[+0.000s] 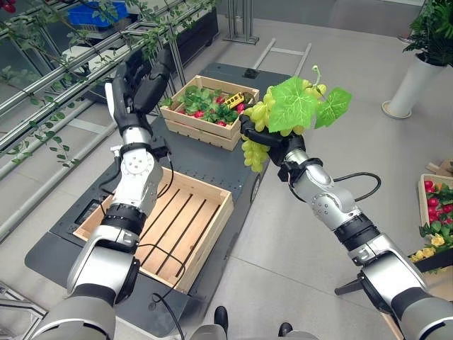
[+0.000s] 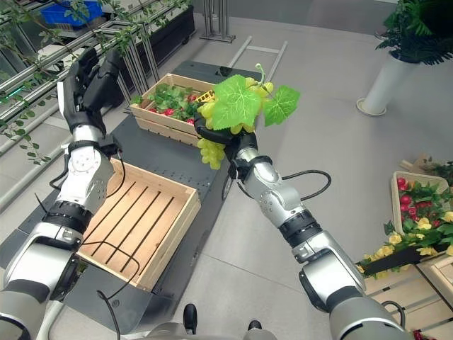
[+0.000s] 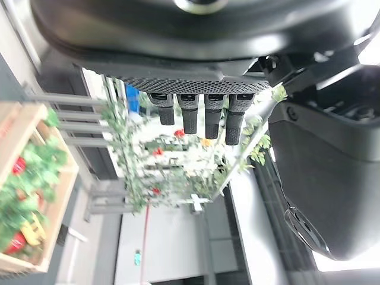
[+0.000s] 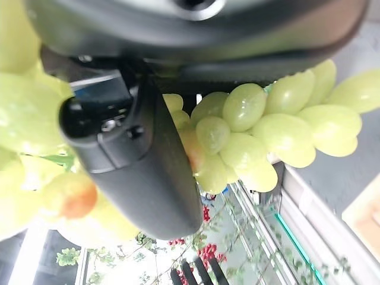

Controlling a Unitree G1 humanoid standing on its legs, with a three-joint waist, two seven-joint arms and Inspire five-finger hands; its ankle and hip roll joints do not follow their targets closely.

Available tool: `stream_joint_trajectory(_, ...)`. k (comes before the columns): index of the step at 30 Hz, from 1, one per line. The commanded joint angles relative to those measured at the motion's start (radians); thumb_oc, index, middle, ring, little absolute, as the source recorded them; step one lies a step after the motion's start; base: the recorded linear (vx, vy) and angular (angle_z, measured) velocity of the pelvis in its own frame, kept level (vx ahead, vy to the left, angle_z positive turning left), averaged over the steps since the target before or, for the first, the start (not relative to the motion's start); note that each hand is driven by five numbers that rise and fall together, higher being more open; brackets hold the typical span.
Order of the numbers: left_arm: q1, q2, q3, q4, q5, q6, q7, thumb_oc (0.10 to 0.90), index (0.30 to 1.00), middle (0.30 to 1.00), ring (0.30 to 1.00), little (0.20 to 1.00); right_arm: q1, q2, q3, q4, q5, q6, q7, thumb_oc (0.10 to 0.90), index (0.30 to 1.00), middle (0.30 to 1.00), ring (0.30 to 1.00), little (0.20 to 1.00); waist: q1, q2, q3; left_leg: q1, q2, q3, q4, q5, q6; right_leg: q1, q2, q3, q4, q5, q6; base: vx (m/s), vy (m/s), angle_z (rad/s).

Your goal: Pick up the fruits from the basket on one side to the basket on the other side

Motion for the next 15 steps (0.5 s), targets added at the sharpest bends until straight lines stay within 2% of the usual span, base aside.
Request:
stream_joint_trajectory(1,0.055,-0.006,0.015,0.037,0.107,-0.091,-0.049,0.8,0.9,0.9,0.9,0.9,0.052,0.008,-0.14,-0.142,-0.099,-0.197,0.021,0.4,0.3,0.3,0.3,0.3,0.0,-0.022,-0.162,0.059,0.01,0.001,0.003,-0.157,-0.033,-0.008,-0.013,-0.004,0.001,-0.035,-0.045,0.0,-0.034,-0.03)
stream_joint_trajectory(6,0.278,-0.105,0.05,-0.085,0.114,-0.066,-0.086,0.8,0.9,0.9,0.9,0.9,0.179,-0.012,-0.208,-0.261,-0.135,-0.176,0.089,0.4,0.3,0.3,0.3,0.3,0.0,-0.034,-0.154,0.071,0.016,0.012,0.003,-0.163,-0.027,-0.009,-0.002,0.011,0.001,-0.037,-0.047,-0.01,-0.067,-0.1)
stream_joint_trajectory(7,0.368,-0.136,0.059,-0.138,0.143,-0.062,-0.098,0.8,0.9,0.9,0.9,0.9,0.215,-0.022,-0.233,-0.295,-0.142,-0.165,0.113,0.4,0.3,0.3,0.3,0.3,0.001,-0.041,-0.15,0.077,0.021,0.022,0.003,-0.163,-0.027,-0.009,0.005,0.017,0.001,-0.038,-0.051,-0.01,-0.054,-0.06)
stream_joint_trajectory(10,0.473,-0.15,0.065,-0.212,0.167,-0.04,-0.143,0.8,0.9,0.9,0.9,0.9,0.263,-0.054,-0.267,-0.343,-0.162,-0.134,0.131,0.4,0.3,0.3,0.3,0.3,0.005,-0.047,-0.143,0.074,0.02,0.016,0.003,-0.155,-0.026,-0.009,0.017,0.03,0.001,-0.034,-0.058,-0.04,-0.01,-0.13)
stream_joint_trajectory(11,0.506,-0.152,0.059,-0.25,0.156,-0.013,-0.173,0.8,0.9,0.9,0.9,0.9,0.263,-0.092,-0.275,-0.351,-0.183,-0.123,0.117,0.4,0.3,0.3,0.3,0.3,0.018,-0.052,-0.131,0.068,0.0,-0.041,0.003,-0.15,-0.023,-0.012,0.027,0.052,0.001,-0.031,-0.061,-0.11,0.044,-0.17)
stream_joint_trajectory(12,0.511,-0.152,0.055,-0.258,0.154,-0.009,-0.176,0.8,0.9,0.9,0.9,0.9,0.252,-0.102,-0.273,-0.344,-0.195,-0.12,0.111,0.4,0.3,0.3,0.3,0.3,0.024,-0.058,-0.123,0.06,-0.014,-0.066,0.038,-0.165,-0.019,-0.014,0.024,0.066,0.001,-0.027,-0.062,-0.18,0.112,-0.27)
stream_joint_trajectory(13,0.519,-0.154,0.049,-0.264,0.136,0.007,-0.178,0.8,0.9,0.9,0.9,0.9,0.222,-0.118,-0.262,-0.325,-0.21,-0.109,0.095,0.4,0.3,0.3,0.3,0.3,0.035,-0.07,-0.106,0.026,-0.049,-0.108,0.168,-0.229,-0.008,-0.02,0.012,0.098,0.011,-0.018,-0.061,-0.16,0.135,-0.31)
stream_joint_trajectory(14,0.527,-0.154,0.049,-0.269,0.13,0.009,-0.172,0.8,0.9,0.9,0.9,0.9,0.2,-0.127,-0.253,-0.309,-0.217,-0.106,0.101,0.4,0.3,0.3,0.3,0.3,0.041,-0.074,-0.095,0.006,-0.067,-0.125,0.228,-0.264,0.0,-0.029,0.005,0.116,0.031,-0.02,-0.059,-0.19,0.197,-0.56)
stream_joint_trajectory(15,0.538,-0.151,0.054,-0.277,0.123,0.009,-0.17,0.8,0.9,0.9,0.9,0.9,0.178,-0.137,-0.241,-0.293,-0.222,-0.105,0.107,0.4,0.3,0.3,0.3,0.3,0.044,-0.071,-0.085,0.001,-0.072,-0.134,0.215,-0.266,0.012,-0.046,0.006,0.127,0.065,-0.032,-0.06,-0.2,0.226,-0.74)
